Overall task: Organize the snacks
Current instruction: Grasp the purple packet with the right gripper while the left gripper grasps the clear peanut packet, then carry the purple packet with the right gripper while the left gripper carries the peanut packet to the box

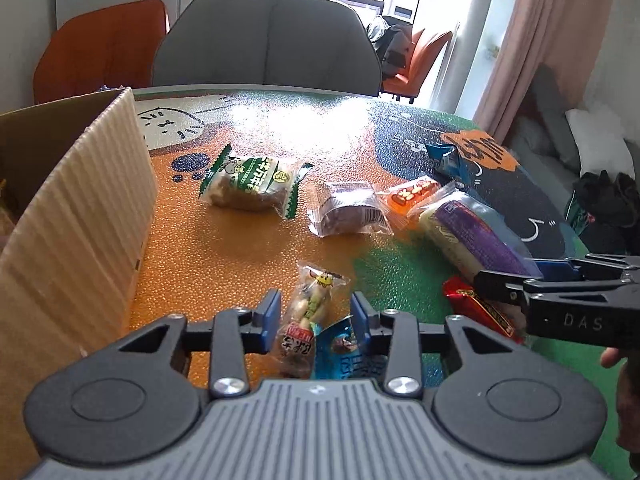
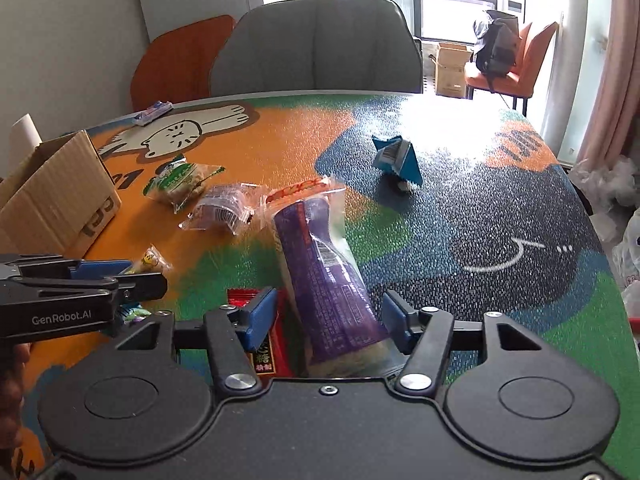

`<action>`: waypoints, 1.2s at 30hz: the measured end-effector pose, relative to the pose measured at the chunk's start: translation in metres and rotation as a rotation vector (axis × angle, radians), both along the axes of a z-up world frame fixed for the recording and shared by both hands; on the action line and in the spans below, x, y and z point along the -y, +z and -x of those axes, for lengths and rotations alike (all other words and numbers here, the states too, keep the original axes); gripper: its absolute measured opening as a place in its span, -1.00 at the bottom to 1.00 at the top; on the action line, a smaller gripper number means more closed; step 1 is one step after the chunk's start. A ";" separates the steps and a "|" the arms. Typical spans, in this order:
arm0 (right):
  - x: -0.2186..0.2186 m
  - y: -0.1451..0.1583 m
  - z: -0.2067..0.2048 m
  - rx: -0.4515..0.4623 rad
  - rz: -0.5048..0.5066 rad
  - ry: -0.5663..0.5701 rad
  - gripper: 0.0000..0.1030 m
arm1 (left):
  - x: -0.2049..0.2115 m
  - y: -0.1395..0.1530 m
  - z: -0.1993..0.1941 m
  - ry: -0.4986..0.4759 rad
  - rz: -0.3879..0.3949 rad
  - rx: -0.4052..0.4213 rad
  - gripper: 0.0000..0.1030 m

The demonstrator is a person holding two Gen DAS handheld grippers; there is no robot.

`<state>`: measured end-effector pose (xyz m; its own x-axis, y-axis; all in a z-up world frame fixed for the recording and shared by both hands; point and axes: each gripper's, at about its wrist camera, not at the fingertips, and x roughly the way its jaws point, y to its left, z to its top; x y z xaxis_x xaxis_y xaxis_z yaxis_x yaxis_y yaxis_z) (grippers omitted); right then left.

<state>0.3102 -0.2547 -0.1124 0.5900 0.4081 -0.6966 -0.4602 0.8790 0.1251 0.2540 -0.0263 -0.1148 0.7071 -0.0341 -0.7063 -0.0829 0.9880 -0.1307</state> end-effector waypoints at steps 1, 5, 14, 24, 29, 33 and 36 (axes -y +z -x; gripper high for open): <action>0.001 0.000 0.002 -0.005 0.003 -0.002 -0.04 | 0.000 0.000 0.002 0.000 -0.007 0.004 -0.34; 0.000 -0.003 0.009 -0.022 -0.006 -0.004 -0.38 | 0.000 -0.002 0.008 0.005 -0.031 0.026 -0.66; 0.005 0.010 0.025 -0.007 -0.149 -0.028 -0.46 | 0.000 0.012 0.015 0.012 0.009 0.041 -0.67; -0.001 0.034 0.034 0.044 -0.189 -0.033 -0.70 | -0.007 0.037 0.029 0.012 0.048 0.100 -0.67; -0.006 0.027 0.034 -0.003 -0.140 -0.053 -0.67 | -0.011 0.040 0.034 0.006 0.048 0.102 -0.67; -0.015 0.019 0.034 -0.020 -0.094 -0.059 -0.24 | -0.011 0.035 0.036 -0.002 0.055 0.089 -0.67; -0.023 0.010 0.031 -0.045 -0.051 -0.048 -0.11 | -0.012 0.032 0.037 0.004 0.060 0.084 -0.67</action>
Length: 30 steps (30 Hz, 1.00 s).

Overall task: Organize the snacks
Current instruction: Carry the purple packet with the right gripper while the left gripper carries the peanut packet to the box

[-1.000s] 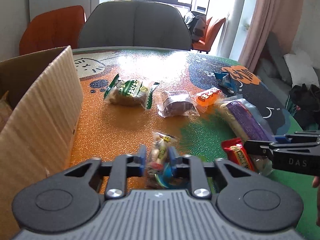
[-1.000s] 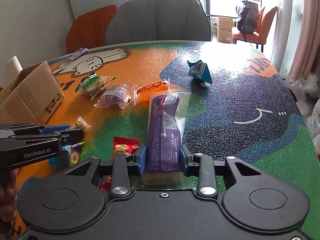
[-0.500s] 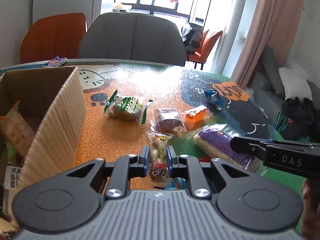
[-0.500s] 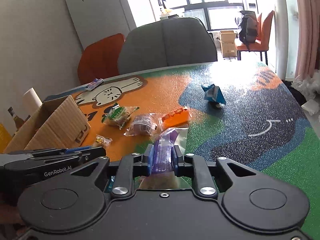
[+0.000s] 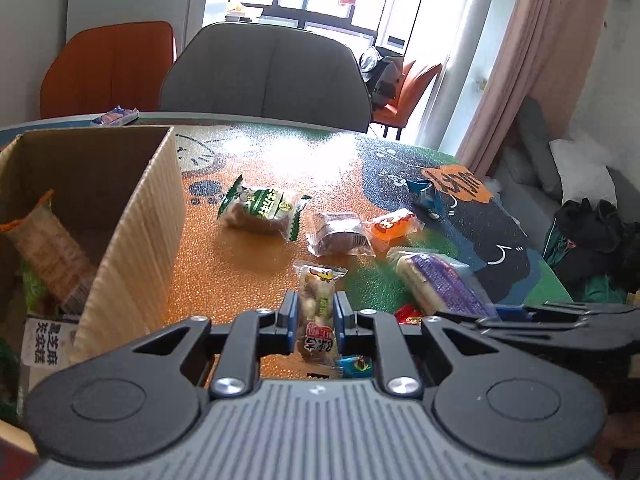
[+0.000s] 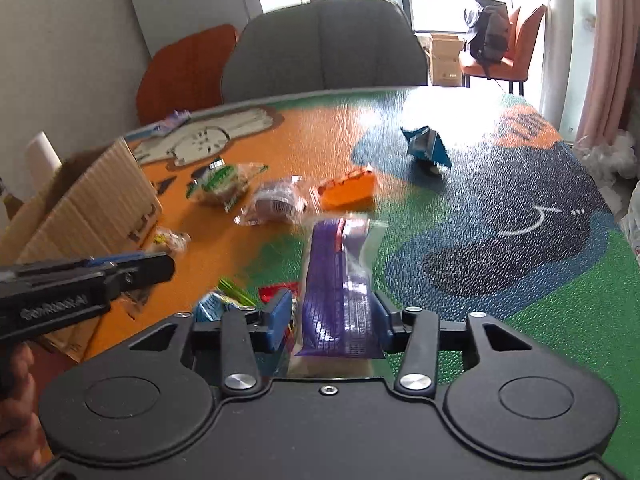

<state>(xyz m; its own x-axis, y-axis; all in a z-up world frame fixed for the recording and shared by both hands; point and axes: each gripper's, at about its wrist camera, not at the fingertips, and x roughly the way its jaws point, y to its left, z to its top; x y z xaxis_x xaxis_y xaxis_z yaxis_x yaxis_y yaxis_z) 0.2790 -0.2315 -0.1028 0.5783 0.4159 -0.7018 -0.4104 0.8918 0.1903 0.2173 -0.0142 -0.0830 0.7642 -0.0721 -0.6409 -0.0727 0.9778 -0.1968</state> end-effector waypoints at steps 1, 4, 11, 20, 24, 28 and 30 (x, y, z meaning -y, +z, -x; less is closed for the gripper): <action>-0.001 -0.003 -0.001 -0.008 -0.001 0.000 -0.12 | -0.001 0.000 0.001 0.002 0.000 0.001 -0.67; 0.002 -0.004 -0.001 -0.013 -0.041 0.005 -0.38 | -0.001 0.000 0.004 0.004 -0.003 0.002 -0.67; 0.005 0.016 0.010 0.047 -0.069 0.005 -0.42 | -0.001 0.012 0.009 -0.002 -0.001 0.024 -0.67; -0.013 0.052 0.018 0.110 -0.128 0.045 -0.42 | -0.011 0.041 0.014 0.011 -0.013 0.083 -0.67; -0.027 0.063 0.020 0.135 -0.174 0.067 -0.42 | -0.023 0.051 0.017 0.035 -0.013 0.103 -0.67; -0.043 0.071 0.021 0.142 -0.204 0.095 -0.42 | -0.040 0.059 0.020 0.068 -0.013 0.114 -0.67; -0.052 0.075 0.022 0.147 -0.211 0.108 -0.42 | -0.047 0.063 0.023 0.078 -0.013 0.121 -0.67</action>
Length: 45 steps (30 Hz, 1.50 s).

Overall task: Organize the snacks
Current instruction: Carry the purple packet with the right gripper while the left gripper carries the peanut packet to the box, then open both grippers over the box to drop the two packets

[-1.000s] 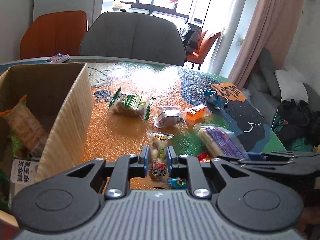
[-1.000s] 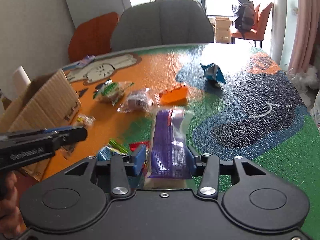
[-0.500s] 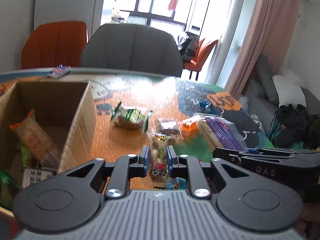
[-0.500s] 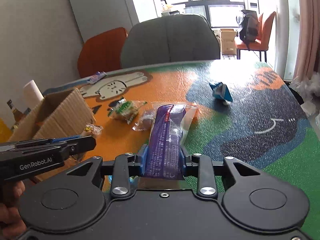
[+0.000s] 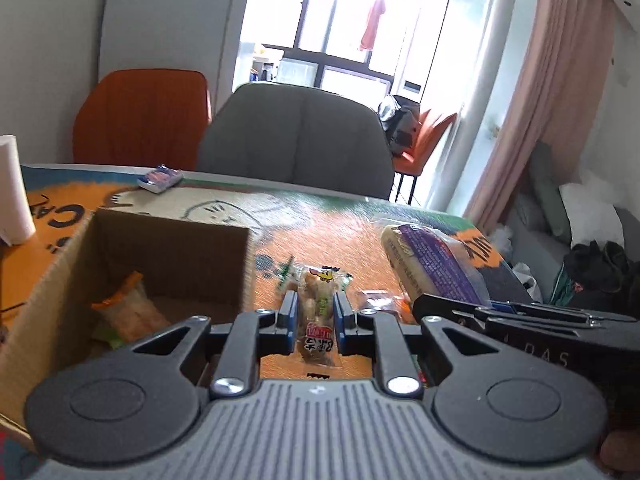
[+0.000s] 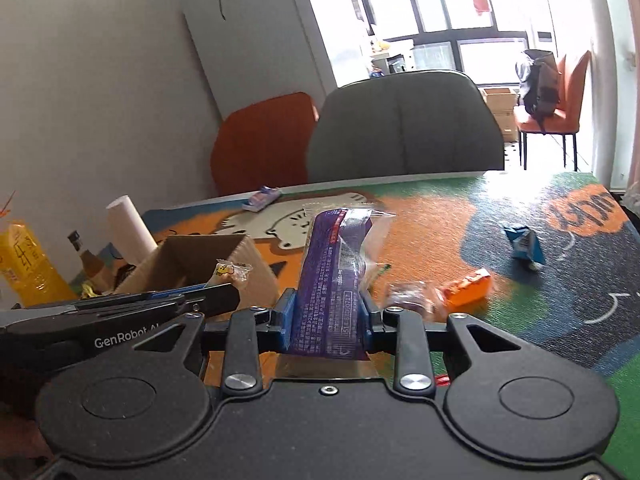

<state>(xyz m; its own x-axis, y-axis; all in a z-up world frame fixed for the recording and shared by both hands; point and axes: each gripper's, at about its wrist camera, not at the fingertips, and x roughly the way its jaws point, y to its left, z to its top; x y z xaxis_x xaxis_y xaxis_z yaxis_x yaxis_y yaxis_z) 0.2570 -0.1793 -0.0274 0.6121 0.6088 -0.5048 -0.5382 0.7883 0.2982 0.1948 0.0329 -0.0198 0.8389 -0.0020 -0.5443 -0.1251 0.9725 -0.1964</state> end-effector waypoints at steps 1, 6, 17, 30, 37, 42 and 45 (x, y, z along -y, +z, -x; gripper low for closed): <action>-0.004 0.002 0.001 0.003 -0.005 0.007 -0.42 | -0.003 0.002 0.002 0.006 -0.003 0.002 -0.67; -0.025 0.008 0.006 0.012 -0.023 0.043 -0.42 | -0.025 0.005 0.010 0.044 0.003 0.003 -0.67; -0.079 0.017 0.024 0.010 -0.017 0.134 -0.42 | -0.076 0.005 0.031 0.127 0.027 -0.036 -0.66; -0.129 0.016 0.031 -0.016 0.011 0.177 -0.42 | -0.115 -0.003 0.050 0.178 0.074 -0.093 -0.43; -0.128 0.014 0.030 -0.016 0.032 0.128 -0.08 | -0.115 -0.009 0.057 0.186 0.061 -0.097 0.06; -0.110 0.014 0.033 -0.008 0.043 0.090 0.07 | -0.105 -0.009 0.054 0.181 0.037 -0.098 0.35; -0.095 0.016 0.037 0.024 0.058 0.055 0.49 | -0.098 -0.010 0.053 0.168 0.039 -0.093 0.47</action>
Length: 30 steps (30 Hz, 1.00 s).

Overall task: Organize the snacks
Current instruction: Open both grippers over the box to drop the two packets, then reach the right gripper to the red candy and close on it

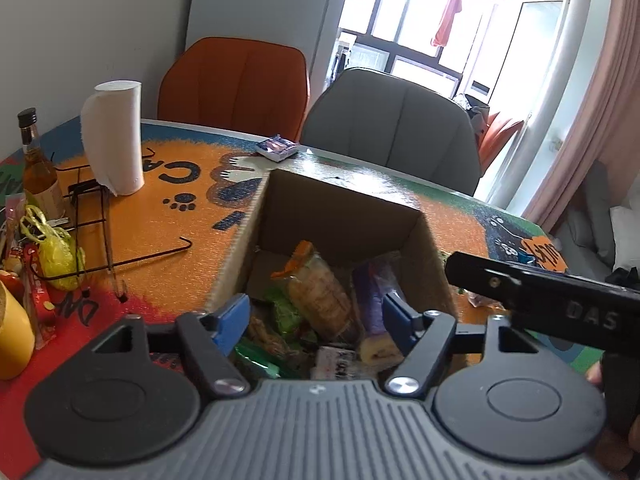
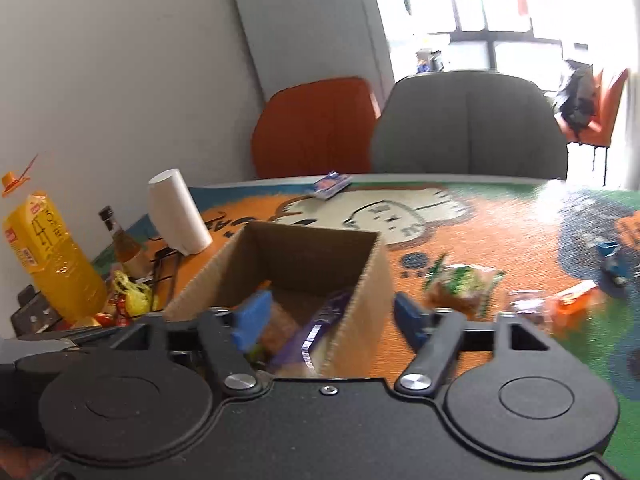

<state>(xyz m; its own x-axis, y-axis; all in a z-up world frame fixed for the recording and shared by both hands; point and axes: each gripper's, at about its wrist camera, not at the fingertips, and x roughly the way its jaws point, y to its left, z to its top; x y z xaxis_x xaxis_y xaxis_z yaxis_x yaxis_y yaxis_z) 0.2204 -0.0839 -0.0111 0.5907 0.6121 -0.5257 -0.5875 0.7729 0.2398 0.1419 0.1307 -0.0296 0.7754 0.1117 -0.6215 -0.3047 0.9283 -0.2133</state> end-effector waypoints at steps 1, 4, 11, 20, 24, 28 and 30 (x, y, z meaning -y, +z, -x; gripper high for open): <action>0.005 0.001 0.001 0.010 0.005 -0.009 0.55 | 0.002 0.000 -0.001 -0.003 0.000 0.000 0.54; 0.019 0.003 0.000 0.013 0.005 -0.030 0.64 | 0.007 0.000 -0.002 0.000 0.006 0.008 0.63; 0.048 0.002 -0.002 -0.003 -0.014 -0.070 0.82 | 0.017 0.004 -0.002 0.007 0.011 0.034 1.00; 0.084 0.001 -0.004 0.011 -0.010 -0.156 0.88 | 0.040 0.009 -0.004 -0.048 -0.002 0.065 1.00; 0.101 -0.001 -0.003 0.006 -0.013 -0.178 0.89 | 0.054 0.011 -0.007 -0.087 -0.015 0.069 1.00; 0.121 -0.004 -0.005 -0.005 -0.031 -0.198 0.91 | 0.067 0.012 -0.010 -0.109 -0.028 0.068 1.00; 0.130 -0.006 -0.006 -0.012 -0.034 -0.218 0.91 | 0.073 0.012 -0.011 -0.125 -0.015 0.066 1.00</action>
<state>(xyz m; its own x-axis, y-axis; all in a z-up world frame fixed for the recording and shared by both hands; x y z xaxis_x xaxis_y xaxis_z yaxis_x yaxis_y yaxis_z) 0.2265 -0.2134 -0.0173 0.7051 0.4877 -0.5148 -0.4039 0.8729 0.2737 0.1532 0.0580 -0.0171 0.8231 0.0203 -0.5676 -0.1720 0.9613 -0.2150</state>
